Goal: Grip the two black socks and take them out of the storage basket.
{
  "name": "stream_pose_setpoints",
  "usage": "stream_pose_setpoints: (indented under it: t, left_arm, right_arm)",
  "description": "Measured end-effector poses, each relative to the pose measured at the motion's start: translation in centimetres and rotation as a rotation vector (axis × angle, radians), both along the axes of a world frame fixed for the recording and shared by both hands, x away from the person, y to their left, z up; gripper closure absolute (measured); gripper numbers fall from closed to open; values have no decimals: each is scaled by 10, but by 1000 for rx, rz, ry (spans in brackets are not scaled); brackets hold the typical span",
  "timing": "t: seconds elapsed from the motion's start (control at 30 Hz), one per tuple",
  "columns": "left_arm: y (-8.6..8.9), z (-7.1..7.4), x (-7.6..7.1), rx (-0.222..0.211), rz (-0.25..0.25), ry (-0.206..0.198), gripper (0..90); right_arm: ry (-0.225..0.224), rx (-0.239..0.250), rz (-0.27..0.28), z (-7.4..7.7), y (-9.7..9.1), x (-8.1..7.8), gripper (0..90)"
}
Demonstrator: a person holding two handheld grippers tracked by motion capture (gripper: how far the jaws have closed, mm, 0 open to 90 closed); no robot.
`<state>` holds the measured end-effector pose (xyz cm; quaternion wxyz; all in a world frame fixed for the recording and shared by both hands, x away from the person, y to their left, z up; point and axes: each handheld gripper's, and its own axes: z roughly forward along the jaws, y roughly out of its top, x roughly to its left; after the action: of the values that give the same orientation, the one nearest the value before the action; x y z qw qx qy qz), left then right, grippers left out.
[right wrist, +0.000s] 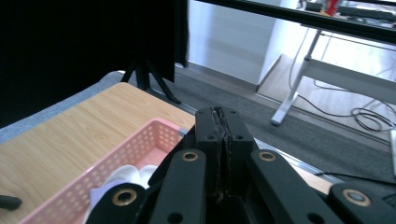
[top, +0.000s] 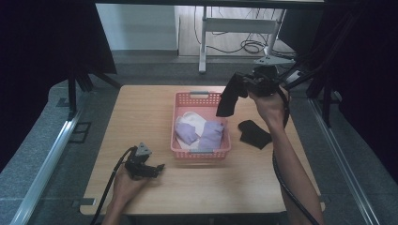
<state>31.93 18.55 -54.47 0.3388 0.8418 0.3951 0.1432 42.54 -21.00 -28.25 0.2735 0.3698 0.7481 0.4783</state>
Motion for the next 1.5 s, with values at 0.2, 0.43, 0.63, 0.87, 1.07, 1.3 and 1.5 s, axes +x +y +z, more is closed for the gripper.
stream_pose_setpoints:
  t: [0.2, 0.43, 0.63, 0.87, 1.07, 1.3, 1.5]
  left_arm:
    - [0, 0, 0, 0, 0, 0, 126]
    - [0, 0, 0, 1, 0, 0, 126]
    - [0, 0, 0, 0, 0, -2, 126]
    - [0, 0, 0, 1, -1, 0, 126]
    - [0, 0, 0, 2, -2, 0, 126]
    - [0, 0, 0, 3, -2, 0, 126]
    - [0, 0, 0, -2, 2, -1, 126]
  right_arm:
    - [2, 1, -40, -2, -19, -1, 868]
    - [18, -13, -118, -17, -48, 1, 867]
    - [59, -7, -154, -37, -64, 4, 867]
    - [117, -26, -195, -71, -80, 10, 866]
    - [190, -32, -222, -111, -90, 15, 864]
    - [251, -48, -230, -144, -91, 17, 863]
    - [308, -59, -237, -176, -90, 19, 848]
